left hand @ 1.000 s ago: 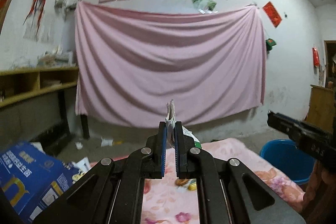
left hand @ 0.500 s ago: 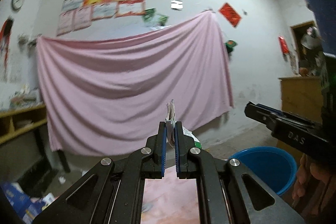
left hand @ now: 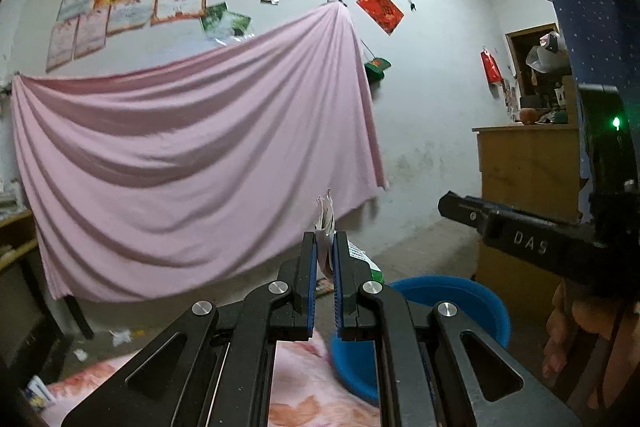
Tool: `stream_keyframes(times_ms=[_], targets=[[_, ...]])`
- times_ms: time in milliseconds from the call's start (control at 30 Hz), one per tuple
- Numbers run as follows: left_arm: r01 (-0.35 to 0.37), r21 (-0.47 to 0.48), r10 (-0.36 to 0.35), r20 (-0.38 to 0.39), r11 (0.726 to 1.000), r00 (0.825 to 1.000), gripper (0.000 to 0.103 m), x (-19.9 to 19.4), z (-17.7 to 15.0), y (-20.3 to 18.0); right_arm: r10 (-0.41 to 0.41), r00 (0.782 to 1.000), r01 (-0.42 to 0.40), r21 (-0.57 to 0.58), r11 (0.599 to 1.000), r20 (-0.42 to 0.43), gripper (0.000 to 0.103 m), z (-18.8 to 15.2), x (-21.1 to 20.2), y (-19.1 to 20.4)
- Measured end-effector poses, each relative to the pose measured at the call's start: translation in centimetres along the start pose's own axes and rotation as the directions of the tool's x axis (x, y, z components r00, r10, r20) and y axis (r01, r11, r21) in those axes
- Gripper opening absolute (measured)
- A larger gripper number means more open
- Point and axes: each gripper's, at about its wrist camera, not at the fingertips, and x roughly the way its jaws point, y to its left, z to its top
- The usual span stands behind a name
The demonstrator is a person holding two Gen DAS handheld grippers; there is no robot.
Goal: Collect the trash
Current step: 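Carry the wrapper and clip over the blue bucket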
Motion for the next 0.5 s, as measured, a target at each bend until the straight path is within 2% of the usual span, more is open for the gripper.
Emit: stream_keyframes(times_ms=[300,500], targets=[[0.034,-0.046,-0.038,-0.099,0.998,0.994,0.006,2.4,-0.6,-1.4,-0.047,0.993,0.053,0.055,0.997,-0.105,0.055,-0.7,1.1,-3.1],[0.053,-0.103,-0.073,-0.201,0.993,0.977,0.006,4.7,-0.8,-1.2,-0.048,0.981,0.065,0.089,0.994,-0.187,0.055,-1.5,2.4,-4.0]])
